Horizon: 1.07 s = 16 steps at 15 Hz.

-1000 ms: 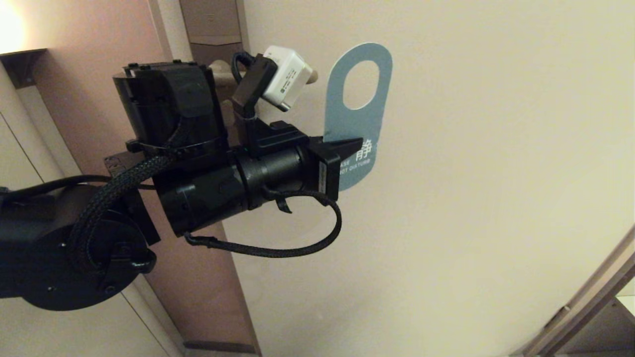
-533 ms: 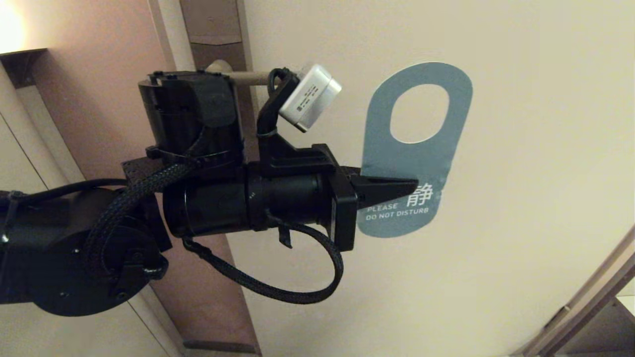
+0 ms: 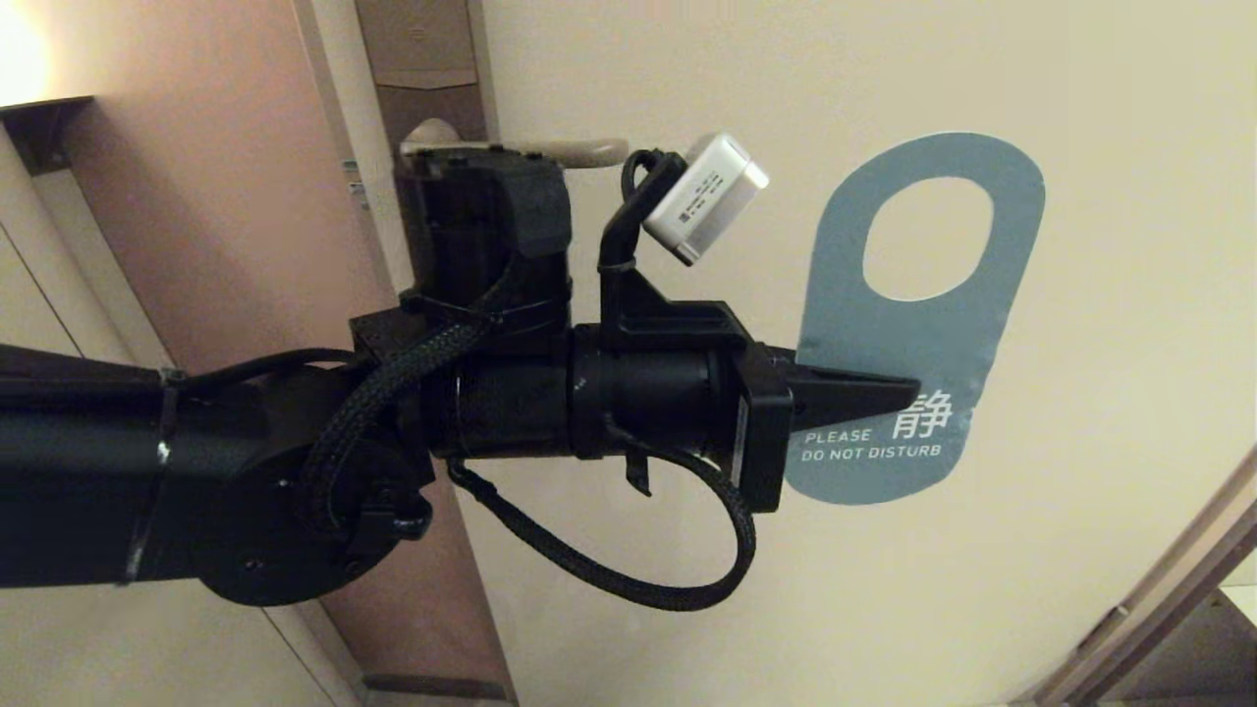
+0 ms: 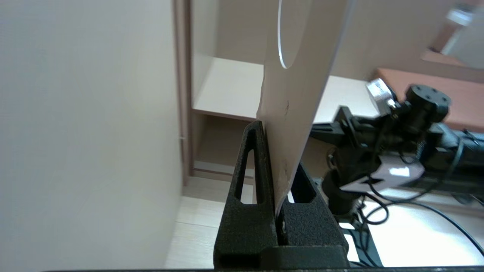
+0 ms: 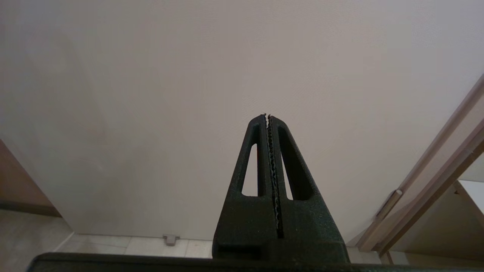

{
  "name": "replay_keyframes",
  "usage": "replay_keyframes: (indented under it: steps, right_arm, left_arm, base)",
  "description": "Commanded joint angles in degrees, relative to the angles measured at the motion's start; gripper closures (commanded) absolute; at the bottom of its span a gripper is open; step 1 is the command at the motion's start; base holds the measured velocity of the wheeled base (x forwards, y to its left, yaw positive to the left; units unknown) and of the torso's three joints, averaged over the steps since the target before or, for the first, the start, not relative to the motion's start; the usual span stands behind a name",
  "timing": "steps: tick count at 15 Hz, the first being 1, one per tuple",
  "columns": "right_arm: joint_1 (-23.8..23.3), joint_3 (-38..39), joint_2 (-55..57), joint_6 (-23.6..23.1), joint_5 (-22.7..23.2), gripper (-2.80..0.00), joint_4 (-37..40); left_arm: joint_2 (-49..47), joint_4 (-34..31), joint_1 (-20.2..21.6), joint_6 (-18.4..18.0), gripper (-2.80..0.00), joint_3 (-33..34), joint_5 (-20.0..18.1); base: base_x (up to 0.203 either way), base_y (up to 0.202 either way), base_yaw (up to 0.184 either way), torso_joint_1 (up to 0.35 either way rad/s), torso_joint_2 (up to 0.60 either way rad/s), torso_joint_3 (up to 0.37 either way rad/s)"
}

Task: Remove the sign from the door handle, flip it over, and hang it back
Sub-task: Hand it to the other hand

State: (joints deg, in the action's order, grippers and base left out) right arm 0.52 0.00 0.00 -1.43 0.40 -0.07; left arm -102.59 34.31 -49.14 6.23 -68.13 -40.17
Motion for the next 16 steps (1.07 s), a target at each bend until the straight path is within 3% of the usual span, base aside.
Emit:
replay_keyframes:
  steps: [1,4,7,11,13,15,16]
  right_arm:
    - [0.1,0.0,0.0,-0.1,0.0,0.00,0.0]
    - [0.1,-3.3,0.0,-0.3,1.3,0.00,1.7]
    - [0.1,-10.7,3.1,-0.2,4.1,0.00,8.5]
    - [0.7,-20.0,23.6,-0.2,6.4,0.00,7.3]
    - [0.9,-24.3,33.4,-0.4,14.5,0.00,3.7]
    - [1.0,-28.1,41.6,-2.2,29.8,0.00,0.8]
    - [1.0,-29.1,44.7,-3.6,35.3,0.00,0.0]
  left_arm:
    - [-1.6,0.3,0.0,-0.1,0.00,-0.2,-0.4]
    - [-1.4,0.4,0.2,-0.2,0.00,-0.2,-0.4]
    - [-1.4,2.0,0.3,-0.1,0.00,-0.2,-0.4]
    - [-1.5,3.7,0.3,0.0,0.00,-0.2,-0.4]
    - [-1.5,3.7,0.3,0.0,0.00,-0.2,-0.4]
    - [-1.5,3.7,0.0,0.0,0.00,-0.3,-0.4]
    - [-1.6,3.7,-0.4,0.0,0.00,-0.3,-0.4]
  base:
    - [0.000,0.000,0.000,0.000,0.00,0.000]
    - [0.000,0.000,0.000,0.000,0.00,0.000]
    - [0.000,0.000,0.000,0.000,0.00,0.000]
    - [0.000,0.000,0.000,0.000,0.00,0.000]
    - [0.000,0.000,0.000,0.000,0.00,0.000]
    - [0.000,0.000,0.000,0.000,0.00,0.000]
    - [0.000,0.000,0.000,0.000,0.00,0.000]
